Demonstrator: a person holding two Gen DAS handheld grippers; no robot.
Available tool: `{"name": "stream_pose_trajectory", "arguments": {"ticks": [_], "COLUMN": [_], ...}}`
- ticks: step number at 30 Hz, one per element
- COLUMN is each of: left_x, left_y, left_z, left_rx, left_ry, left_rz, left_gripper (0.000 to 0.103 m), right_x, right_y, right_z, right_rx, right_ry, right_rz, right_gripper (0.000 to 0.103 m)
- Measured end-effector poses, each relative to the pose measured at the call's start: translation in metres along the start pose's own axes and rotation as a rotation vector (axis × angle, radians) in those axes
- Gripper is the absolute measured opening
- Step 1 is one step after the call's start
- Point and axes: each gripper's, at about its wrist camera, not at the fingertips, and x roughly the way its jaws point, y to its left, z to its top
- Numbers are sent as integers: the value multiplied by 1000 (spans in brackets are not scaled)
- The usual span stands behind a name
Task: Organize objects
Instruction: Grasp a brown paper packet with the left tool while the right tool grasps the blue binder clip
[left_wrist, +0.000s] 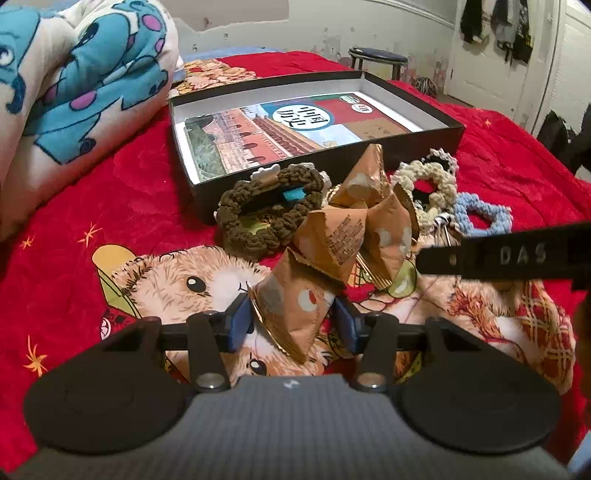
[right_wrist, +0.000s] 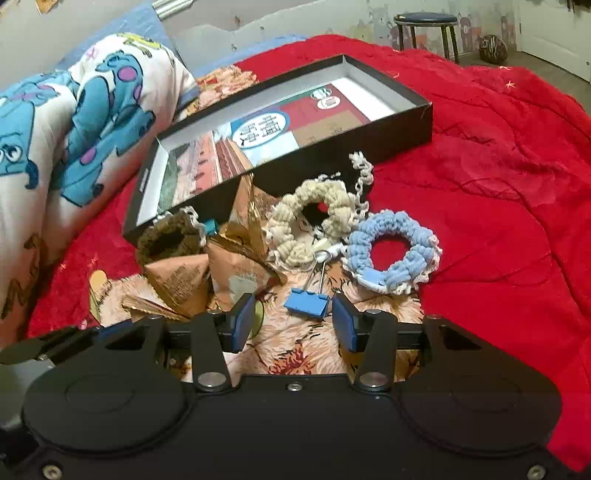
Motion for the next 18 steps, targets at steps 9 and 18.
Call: {"name": "stream_pose_trajectory", "arguments": {"ticks": [9,18], "left_x": [4,-3], "left_y": [-5,-12], "left_z": [-1,-4], "left_rx": [-1,5], "left_ry": [0,-16], "left_rz": [22,27], "left_gripper": [53,38], "right_x": [7,0], "right_y": [-16,-2], "right_z": [-1,-3], "right_rx": [116,24], "right_ry": [-17,-41], "right_rz": [-22,-56], "right_gripper": [24,23]}}
